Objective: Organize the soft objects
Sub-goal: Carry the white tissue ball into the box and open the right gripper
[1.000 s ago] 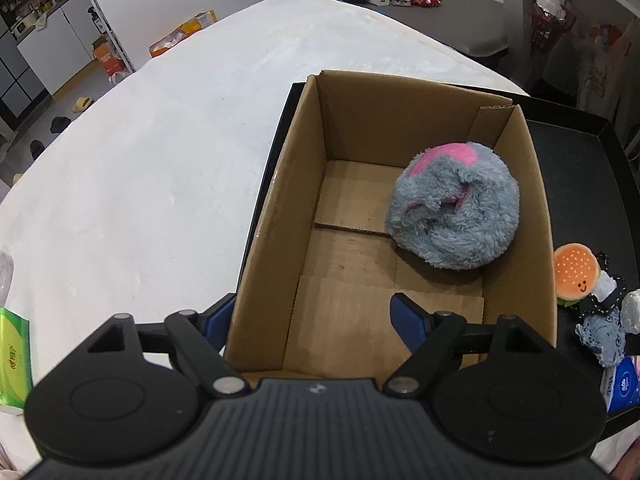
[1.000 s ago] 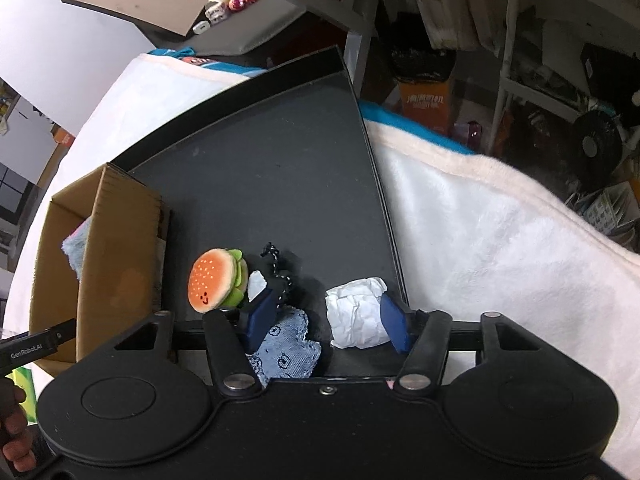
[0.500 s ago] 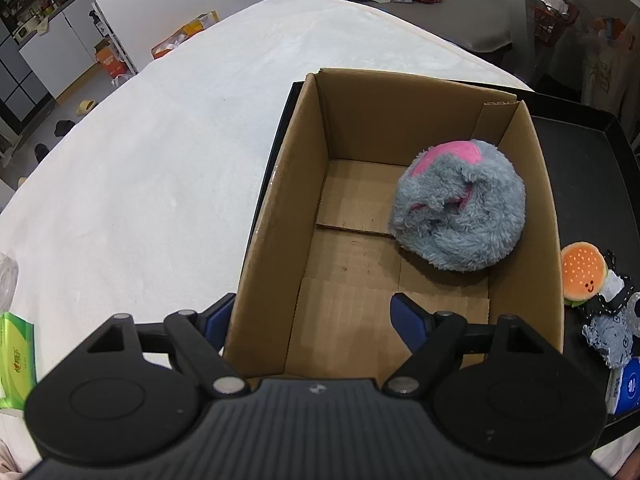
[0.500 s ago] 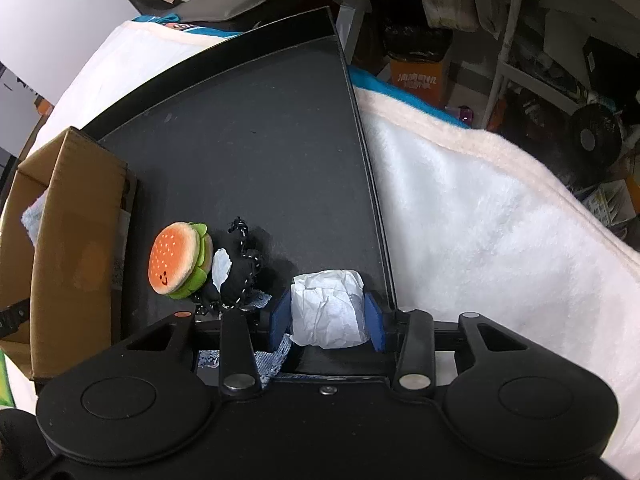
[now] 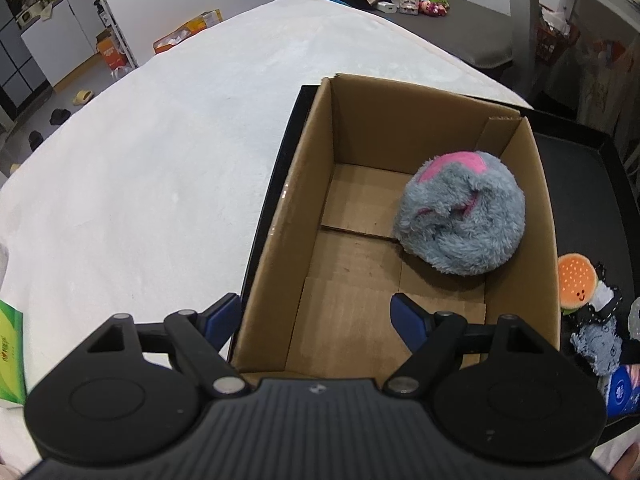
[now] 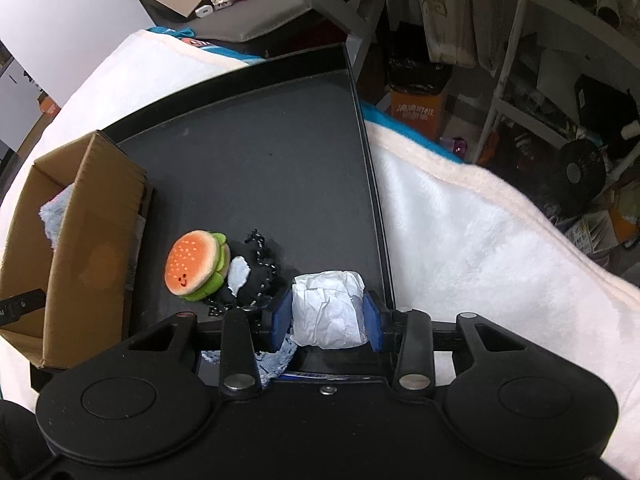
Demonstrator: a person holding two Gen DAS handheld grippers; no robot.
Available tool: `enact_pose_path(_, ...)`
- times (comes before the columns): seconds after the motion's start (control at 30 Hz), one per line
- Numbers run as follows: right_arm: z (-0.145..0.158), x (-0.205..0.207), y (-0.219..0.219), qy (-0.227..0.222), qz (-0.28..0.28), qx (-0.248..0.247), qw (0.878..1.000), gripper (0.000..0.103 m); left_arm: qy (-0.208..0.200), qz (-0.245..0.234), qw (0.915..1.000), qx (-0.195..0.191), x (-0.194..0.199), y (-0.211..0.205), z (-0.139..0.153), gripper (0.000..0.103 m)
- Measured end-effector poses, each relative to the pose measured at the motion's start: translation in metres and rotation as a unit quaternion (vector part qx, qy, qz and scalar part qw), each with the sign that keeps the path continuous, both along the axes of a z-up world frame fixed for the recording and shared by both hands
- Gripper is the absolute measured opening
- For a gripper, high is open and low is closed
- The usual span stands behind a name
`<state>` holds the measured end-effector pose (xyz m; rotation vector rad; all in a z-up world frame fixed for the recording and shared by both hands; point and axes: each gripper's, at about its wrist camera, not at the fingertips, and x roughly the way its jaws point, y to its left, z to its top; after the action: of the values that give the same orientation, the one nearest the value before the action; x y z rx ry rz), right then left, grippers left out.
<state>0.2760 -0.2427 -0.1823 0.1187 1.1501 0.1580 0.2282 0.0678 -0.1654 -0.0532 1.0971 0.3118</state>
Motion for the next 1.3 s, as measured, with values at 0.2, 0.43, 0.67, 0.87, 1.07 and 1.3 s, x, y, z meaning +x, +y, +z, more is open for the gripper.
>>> enact_pose_path(0.2, 0.018, -0.002, 0.009, -0.025, 0.002, -0.003, 1.000, 0.038, -0.007, 0.008, 0.9998, -0.017, -0.006, 0.011, -0.001, 0.081)
enact_pose_path(0.43, 0.037, -0.003, 0.020, -0.054, 0.004, -0.003, 0.999, 0.038, -0.020, 0.015, 0.9992, -0.032, -0.010, 0.024, 0.000, 0.081)
enact_pose_path(0.67, 0.052, -0.005, 0.040, -0.072, 0.023, -0.009, 0.997, 0.038, -0.035, 0.018, 0.9983, -0.043, -0.014, 0.031, -0.001, 0.080)
enact_pose_path(0.87, 0.065, -0.006, 0.063, -0.084, 0.043, -0.002, 0.996, 0.038, -0.048, 0.016, 0.9973, -0.054, -0.017, 0.033, 0.002, 0.077)
enact_pose_path(1.07, 0.074, -0.007, 0.089, -0.093, 0.065, 0.010, 0.994, 0.038, -0.064, 0.010, 0.9955, -0.069, -0.020, 0.035, 0.003, 0.063)
enact_pose_path(1.3, 0.086, -0.007, 0.123, -0.103, 0.092, 0.021, 0.990, 0.038, -0.064, 0.018, 0.9944, -0.083, -0.021, 0.042, -0.001, 0.038)
